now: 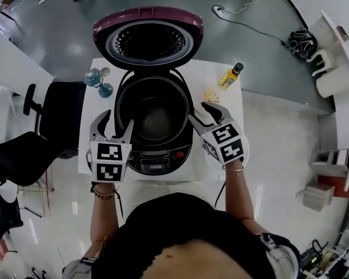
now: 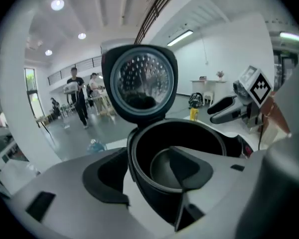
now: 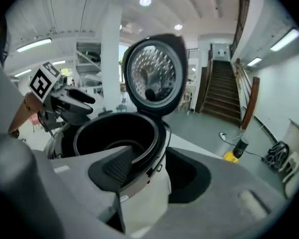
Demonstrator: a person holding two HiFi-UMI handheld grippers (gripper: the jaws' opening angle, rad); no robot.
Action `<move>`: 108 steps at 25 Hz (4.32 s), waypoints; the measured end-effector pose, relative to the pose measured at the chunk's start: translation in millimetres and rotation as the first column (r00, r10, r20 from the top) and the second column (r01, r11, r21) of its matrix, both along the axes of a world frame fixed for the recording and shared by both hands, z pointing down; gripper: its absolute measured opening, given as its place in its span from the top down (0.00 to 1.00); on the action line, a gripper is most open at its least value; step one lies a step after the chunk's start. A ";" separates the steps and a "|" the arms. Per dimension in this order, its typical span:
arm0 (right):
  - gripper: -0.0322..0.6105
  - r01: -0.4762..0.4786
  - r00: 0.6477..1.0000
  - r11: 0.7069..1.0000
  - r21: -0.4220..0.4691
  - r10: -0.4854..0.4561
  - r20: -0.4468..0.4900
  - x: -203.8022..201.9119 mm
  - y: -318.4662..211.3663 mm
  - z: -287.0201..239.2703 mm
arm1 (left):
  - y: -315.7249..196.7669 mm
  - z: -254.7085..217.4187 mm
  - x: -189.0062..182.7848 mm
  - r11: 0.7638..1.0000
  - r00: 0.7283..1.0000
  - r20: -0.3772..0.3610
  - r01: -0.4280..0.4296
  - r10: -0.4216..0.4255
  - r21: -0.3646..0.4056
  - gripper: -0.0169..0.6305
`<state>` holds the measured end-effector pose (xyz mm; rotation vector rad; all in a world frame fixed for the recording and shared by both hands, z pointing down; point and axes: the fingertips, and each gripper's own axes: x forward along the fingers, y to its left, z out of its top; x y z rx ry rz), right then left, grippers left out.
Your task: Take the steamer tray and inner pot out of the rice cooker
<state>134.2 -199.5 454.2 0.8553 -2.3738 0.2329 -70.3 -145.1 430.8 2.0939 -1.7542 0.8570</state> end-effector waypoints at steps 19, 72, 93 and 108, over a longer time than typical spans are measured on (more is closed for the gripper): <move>0.64 -0.003 0.866 0.998 -0.064 -0.029 -0.500 -47.6 -58.0 61.4 | -62.0 83.2 -22.2 0.954 0.977 0.128 -0.133 0.173 -0.269 0.57; 0.91 -0.041 0.826 0.938 -0.344 0.226 0.517 -47.9 -62.8 -21.8 | -43.9 51.4 -20.6 0.954 0.971 -0.235 -0.116 0.050 -0.277 0.85; 0.91 0.068 0.743 0.997 -0.028 -0.032 0.669 -36.9 -9.6 -148.8 | 14.0 -75.5 -12.3 0.988 0.964 -0.245 0.128 -0.103 0.089 0.90; 0.91 0.107 0.705 0.993 0.059 -0.117 0.699 -103.4 51.7 -188.4 | 80.9 -116.7 -77.7 0.957 0.957 -0.252 0.198 -0.142 0.213 0.90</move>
